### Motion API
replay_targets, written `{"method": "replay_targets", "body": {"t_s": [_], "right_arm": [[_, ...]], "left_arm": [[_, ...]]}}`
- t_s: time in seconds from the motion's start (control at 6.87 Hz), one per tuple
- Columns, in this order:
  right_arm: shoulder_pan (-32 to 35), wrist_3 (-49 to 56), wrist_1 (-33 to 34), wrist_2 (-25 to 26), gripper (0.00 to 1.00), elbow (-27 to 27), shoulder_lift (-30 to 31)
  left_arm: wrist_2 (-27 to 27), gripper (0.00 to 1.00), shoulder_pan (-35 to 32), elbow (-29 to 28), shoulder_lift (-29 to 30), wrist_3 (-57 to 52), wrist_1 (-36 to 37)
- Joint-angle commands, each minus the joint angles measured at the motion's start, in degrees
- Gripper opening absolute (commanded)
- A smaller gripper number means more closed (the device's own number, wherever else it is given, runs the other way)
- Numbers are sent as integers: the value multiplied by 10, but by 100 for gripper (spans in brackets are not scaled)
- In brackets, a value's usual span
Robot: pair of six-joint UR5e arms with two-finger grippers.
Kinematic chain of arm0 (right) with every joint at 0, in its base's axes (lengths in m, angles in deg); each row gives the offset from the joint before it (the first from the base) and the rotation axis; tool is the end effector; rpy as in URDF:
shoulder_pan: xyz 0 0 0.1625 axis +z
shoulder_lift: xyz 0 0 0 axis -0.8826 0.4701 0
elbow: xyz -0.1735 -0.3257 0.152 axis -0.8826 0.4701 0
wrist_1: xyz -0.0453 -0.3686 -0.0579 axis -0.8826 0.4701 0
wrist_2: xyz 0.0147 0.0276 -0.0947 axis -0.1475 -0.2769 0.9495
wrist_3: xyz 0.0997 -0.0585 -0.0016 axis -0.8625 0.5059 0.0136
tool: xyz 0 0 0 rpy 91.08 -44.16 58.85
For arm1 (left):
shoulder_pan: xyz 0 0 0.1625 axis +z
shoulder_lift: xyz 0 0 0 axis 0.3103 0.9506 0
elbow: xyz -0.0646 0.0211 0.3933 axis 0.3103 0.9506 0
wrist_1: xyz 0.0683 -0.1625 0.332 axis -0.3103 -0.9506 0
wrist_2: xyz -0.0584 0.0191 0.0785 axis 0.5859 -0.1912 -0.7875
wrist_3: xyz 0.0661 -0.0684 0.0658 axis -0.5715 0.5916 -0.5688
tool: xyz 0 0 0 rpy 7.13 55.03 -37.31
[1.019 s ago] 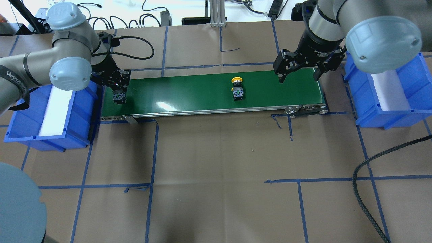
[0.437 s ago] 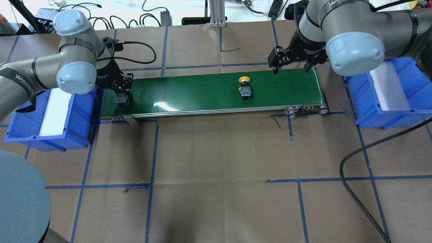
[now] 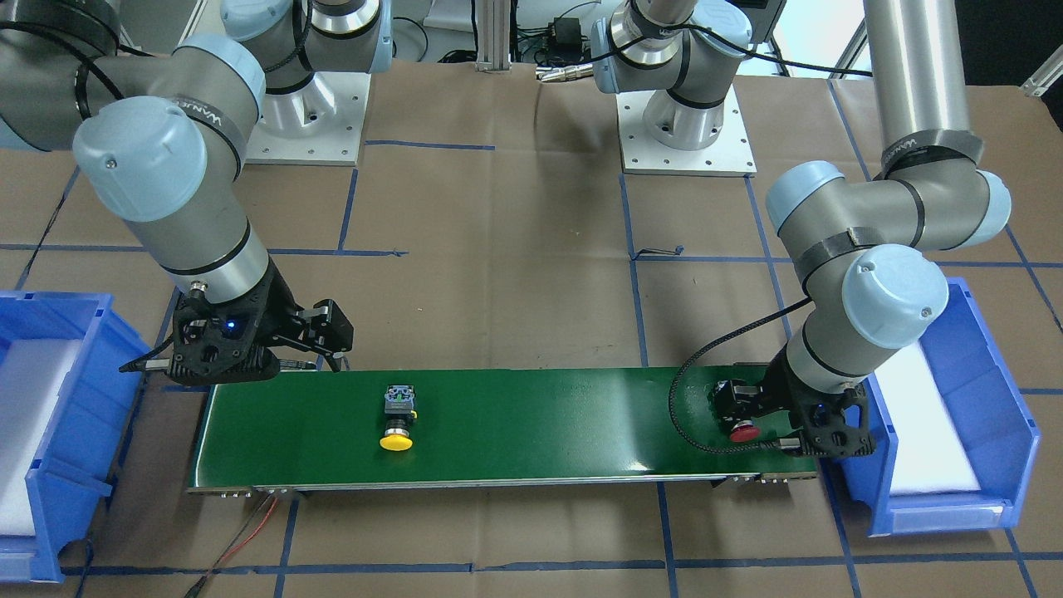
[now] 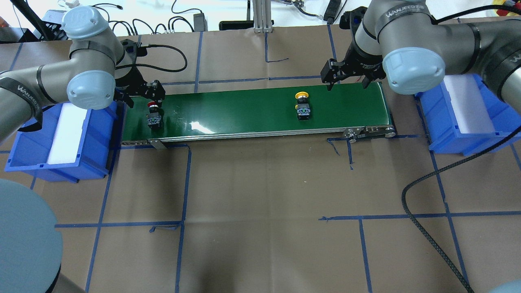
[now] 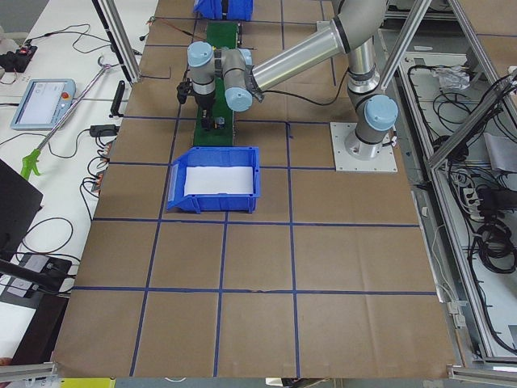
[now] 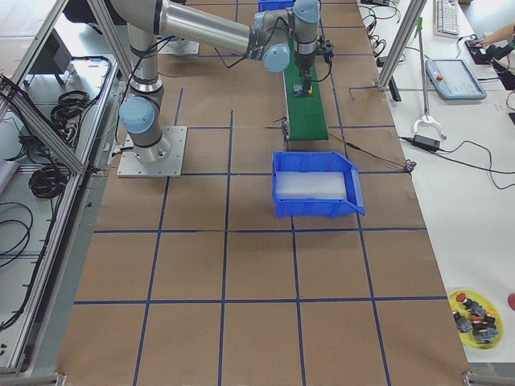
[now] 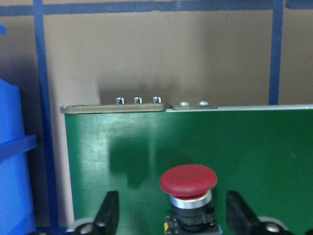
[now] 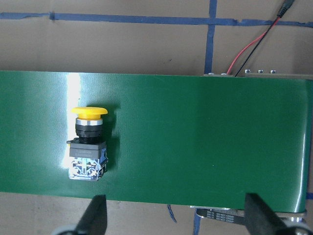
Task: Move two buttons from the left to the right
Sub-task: 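Place the red button on the belt while the right gripper grasps the yellow button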
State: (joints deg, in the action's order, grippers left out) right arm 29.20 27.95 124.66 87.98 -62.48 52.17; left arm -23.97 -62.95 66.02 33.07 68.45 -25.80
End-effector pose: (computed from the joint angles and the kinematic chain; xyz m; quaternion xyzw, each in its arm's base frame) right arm 0.1534 -0.5453 0.3242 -0.0301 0.9974 -0.0531 0.0388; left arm -0.0396 -0.5865 0.2529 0.0064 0.9995 -0.0253 0.0158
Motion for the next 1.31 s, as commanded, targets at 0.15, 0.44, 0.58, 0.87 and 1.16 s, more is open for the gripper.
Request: {"method": "replay_targets", "body": {"t_s": [0.15,0.44,0.58,0.87,1.16], "right_arm": [[-1,-20,44,0,100,6,-43],[-1,-32,57,1,100,1,-51],[-2,-33,58,0,99,0,-53],[-3,-59,59,-1,99,0,-60],[-3,-61,59,0,99,-1,-75]], "left_arm": [[-1,100,-7,-24,-57,6,-75],[0,100,-25,-30,-115,35,-173],[-1,100,-48,-32,-144,59,-210],[3,100,-64,-33,-196,86,-285],[3,100,-68,-32,-224,89,-312]]}}
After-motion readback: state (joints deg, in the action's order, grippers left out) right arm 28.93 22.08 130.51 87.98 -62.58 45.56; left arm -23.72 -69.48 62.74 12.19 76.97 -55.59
